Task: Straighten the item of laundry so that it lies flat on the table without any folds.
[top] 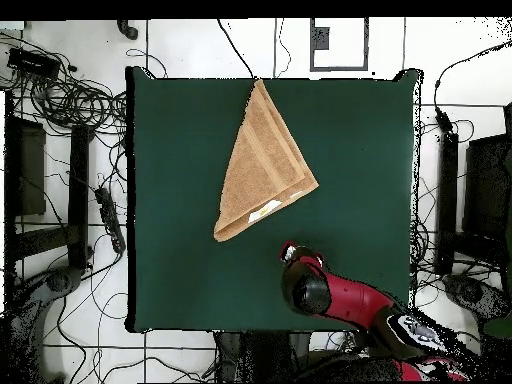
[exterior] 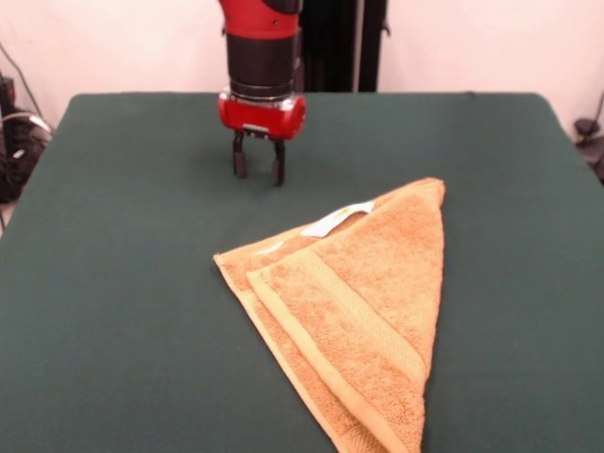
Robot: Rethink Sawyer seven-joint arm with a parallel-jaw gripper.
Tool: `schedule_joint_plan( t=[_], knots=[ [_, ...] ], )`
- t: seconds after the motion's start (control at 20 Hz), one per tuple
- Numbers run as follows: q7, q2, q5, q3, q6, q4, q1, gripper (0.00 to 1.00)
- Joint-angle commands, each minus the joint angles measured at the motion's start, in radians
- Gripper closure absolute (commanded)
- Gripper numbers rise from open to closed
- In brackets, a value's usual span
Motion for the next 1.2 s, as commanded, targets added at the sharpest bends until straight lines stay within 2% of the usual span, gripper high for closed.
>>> schedule_joint_plan(
  t=[0.05, 0.1, 0.4, 0.55, 0.9, 1.2],
  knots=[
    [0.17, 0.013, 0.065, 0.031, 0.009, -0.047, 0.069, 0.0],
    [0.178, -0.012, 0.074, 0.028, 0.008, -0.044, 0.078, 0.0],
    [0.154, -0.169, 0.134, 0.031, 0.22, -0.057, 0.136, 0.0],
    [0.125, -0.205, 0.145, 0.028, 0.304, -0.091, 0.159, 0.0],
    [0.097, -0.158, 0.156, 0.062, 0.391, -0.197, 0.168, 0.0],
    [0.094, -0.054, 0.129, 0.074, 0.34, -0.274, 0.166, 0.0]
  ],
)
